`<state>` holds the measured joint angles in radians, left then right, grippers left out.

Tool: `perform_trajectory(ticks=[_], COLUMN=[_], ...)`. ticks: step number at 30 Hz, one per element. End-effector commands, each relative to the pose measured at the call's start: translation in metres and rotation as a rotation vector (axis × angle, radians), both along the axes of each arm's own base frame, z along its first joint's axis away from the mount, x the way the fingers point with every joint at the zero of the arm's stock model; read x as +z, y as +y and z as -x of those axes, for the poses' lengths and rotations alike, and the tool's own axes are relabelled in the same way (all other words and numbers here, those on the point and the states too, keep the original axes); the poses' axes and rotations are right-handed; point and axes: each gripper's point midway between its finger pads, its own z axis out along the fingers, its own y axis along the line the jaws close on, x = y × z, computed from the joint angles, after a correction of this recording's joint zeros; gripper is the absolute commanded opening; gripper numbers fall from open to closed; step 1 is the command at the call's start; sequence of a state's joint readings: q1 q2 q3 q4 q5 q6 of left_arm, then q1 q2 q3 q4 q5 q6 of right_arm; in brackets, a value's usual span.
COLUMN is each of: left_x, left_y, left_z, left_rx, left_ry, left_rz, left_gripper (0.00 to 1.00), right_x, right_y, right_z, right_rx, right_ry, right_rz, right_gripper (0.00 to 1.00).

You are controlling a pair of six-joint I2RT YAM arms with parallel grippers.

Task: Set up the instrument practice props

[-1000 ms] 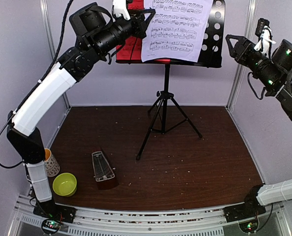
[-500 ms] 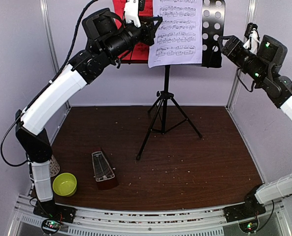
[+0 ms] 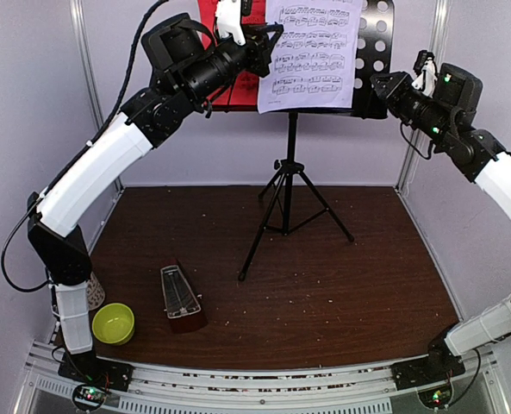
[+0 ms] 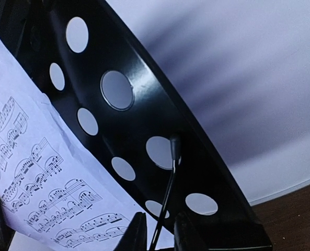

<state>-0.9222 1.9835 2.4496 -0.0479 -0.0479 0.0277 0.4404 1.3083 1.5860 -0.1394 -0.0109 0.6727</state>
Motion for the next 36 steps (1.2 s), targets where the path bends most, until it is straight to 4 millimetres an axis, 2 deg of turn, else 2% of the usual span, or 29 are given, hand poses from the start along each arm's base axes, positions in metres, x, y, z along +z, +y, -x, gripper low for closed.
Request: perform_trajectory(ticks=[1, 5, 16, 23, 33, 36], left_x=[0.011, 0.011, 0.012, 0.011, -0.002, -0.001], left_y=[0.005, 0.004, 0.002, -0.01, -0.031, -0.033], left_z=[-0.002, -0.003, -0.006, -0.003, -0.005, -0.005], left_rx=[0.023, 0.028, 0.045, 0.0, -0.042, -0.043], left_ry=[-0.057, -0.072, -0.112, -0.156, -0.212, -0.231], left_rz=[0.034, 0.038, 0.04, 0.033, 0.01, 0.019], left_gripper=[0.0, 0.0, 0.0, 0.0, 0.0, 0.0], right_x=[0.019, 0.018, 0.026, 0.033, 0.032, 0.032], right_y=[0.0, 0.0, 0.016, 0.023, 0.026, 0.027], right_z=[0.009, 0.007, 0.017, 0.025, 0.026, 0.027], right_rx=[0.03, 0.037, 0.128, 0.162, 0.176, 0.18], right_ry=[-0.074, -0.102, -0.252, -0.328, -0.355, -0.361], right_rz=[-0.022, 0.0, 0.062, 0.097, 0.105, 0.108], right_gripper=[0.13, 0.0, 0.0, 0.0, 0.0, 0.0])
